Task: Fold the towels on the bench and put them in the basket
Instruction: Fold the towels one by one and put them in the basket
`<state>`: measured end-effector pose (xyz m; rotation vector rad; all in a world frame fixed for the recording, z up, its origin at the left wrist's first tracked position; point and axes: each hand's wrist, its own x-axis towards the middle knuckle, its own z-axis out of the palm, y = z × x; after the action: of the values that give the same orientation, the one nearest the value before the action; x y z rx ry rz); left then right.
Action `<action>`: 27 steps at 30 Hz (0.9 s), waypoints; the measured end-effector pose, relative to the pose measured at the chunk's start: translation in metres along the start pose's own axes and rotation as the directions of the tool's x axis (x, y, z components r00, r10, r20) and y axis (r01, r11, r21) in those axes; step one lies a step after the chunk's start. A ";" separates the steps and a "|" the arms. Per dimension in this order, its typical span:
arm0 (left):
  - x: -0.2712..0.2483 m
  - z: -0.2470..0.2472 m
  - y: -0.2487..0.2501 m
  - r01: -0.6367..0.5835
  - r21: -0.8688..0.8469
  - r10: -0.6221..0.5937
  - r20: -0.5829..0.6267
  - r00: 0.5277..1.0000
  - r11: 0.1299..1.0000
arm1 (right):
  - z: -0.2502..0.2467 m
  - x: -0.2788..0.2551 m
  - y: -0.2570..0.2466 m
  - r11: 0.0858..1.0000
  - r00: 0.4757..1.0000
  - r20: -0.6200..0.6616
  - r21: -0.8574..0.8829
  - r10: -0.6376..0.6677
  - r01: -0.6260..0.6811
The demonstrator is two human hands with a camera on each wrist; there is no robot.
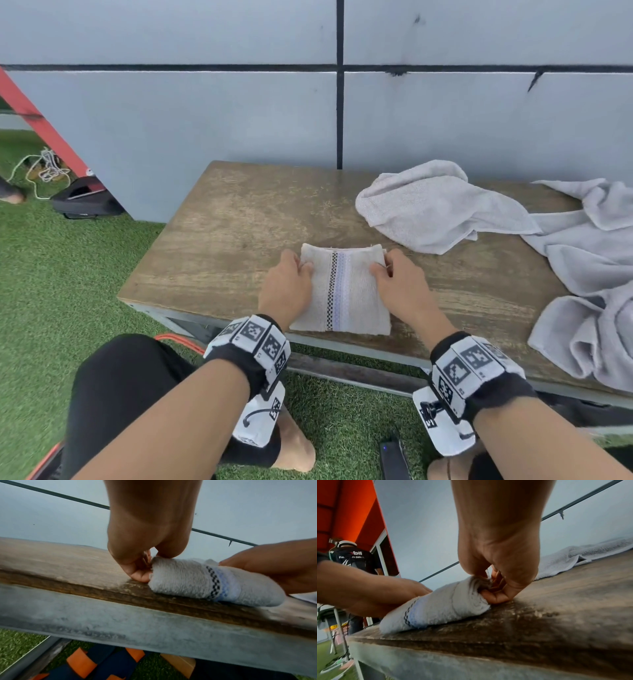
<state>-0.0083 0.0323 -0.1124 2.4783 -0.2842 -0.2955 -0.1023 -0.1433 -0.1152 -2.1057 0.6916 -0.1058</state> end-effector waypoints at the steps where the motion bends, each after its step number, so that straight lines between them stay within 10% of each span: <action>1: 0.000 0.001 0.001 -0.014 0.022 0.014 -0.007 1.000 1.000 | 0.001 0.001 0.001 1.000 1.000 -0.006 0.005 0.004 -0.004; 18: 0.010 0.006 0.009 0.043 0.099 -0.039 -0.040 0.998 0.994 | 0.002 0.010 -0.002 0.986 0.992 -0.088 -0.131 0.090 -0.101; 23: -0.008 0.008 0.010 -0.399 0.261 0.458 -0.236 0.857 0.879 | 0.002 -0.008 -0.020 0.841 0.877 -0.234 -0.464 -0.420 0.279; 27: -0.019 0.027 0.000 -0.497 0.282 0.488 0.108 0.866 0.821 | 0.021 -0.015 -0.004 0.713 0.896 0.124 -0.564 -0.426 0.417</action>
<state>-0.0343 0.0227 -0.1314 2.5784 -1.0359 -0.0704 -0.1066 -0.1189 -0.1219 -2.8396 0.2342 -0.1807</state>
